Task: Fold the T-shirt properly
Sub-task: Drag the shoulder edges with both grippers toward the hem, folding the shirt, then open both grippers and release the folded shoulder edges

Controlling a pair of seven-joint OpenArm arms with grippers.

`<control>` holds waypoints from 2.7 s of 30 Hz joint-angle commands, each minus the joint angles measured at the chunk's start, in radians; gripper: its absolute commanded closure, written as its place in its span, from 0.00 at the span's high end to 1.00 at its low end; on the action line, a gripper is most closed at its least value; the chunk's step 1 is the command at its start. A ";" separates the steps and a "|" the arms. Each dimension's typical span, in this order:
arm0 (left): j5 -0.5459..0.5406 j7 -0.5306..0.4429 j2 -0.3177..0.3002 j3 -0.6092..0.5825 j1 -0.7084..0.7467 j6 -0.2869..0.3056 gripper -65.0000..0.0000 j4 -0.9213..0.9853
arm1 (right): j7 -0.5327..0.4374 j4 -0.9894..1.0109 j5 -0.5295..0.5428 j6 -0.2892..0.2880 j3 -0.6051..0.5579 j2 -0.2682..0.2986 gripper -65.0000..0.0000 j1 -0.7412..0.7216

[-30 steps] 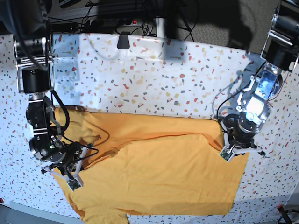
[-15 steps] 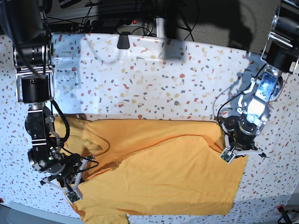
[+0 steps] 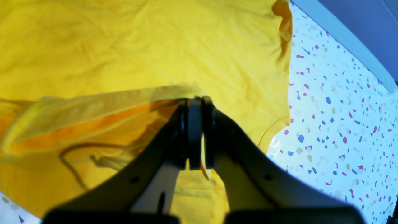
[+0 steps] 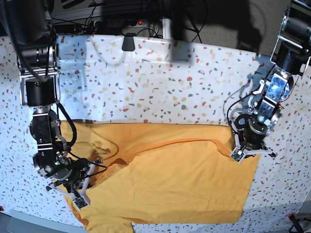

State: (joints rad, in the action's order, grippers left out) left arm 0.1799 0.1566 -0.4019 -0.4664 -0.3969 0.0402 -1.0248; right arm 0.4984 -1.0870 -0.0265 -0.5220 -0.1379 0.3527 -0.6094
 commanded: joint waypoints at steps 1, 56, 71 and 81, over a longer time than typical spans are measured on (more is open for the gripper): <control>0.003 -0.028 -0.011 0.009 -0.040 -0.014 0.00 -0.014 | -0.020 -0.014 0.001 -0.002 0.006 0.006 0.00 -0.036; 0.220 -0.136 -0.011 0.009 -0.150 -0.038 0.24 0.129 | 0.019 0.012 -0.101 0.225 0.006 0.007 0.00 -0.035; 0.080 -0.083 -0.011 0.009 -0.166 -0.082 0.23 0.130 | 0.001 0.012 -0.165 0.200 0.006 0.008 0.11 -0.035; 0.080 -0.075 -0.011 0.009 -0.166 -0.082 0.23 0.130 | -0.088 0.012 -0.298 0.217 0.007 0.024 0.57 -0.036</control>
State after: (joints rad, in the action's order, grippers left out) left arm 0.2607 0.1040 -0.4011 -0.4656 -0.5274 -0.0235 -0.8833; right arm 0.4309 -1.0599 -0.3267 -0.3199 -0.1379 0.3660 -0.6094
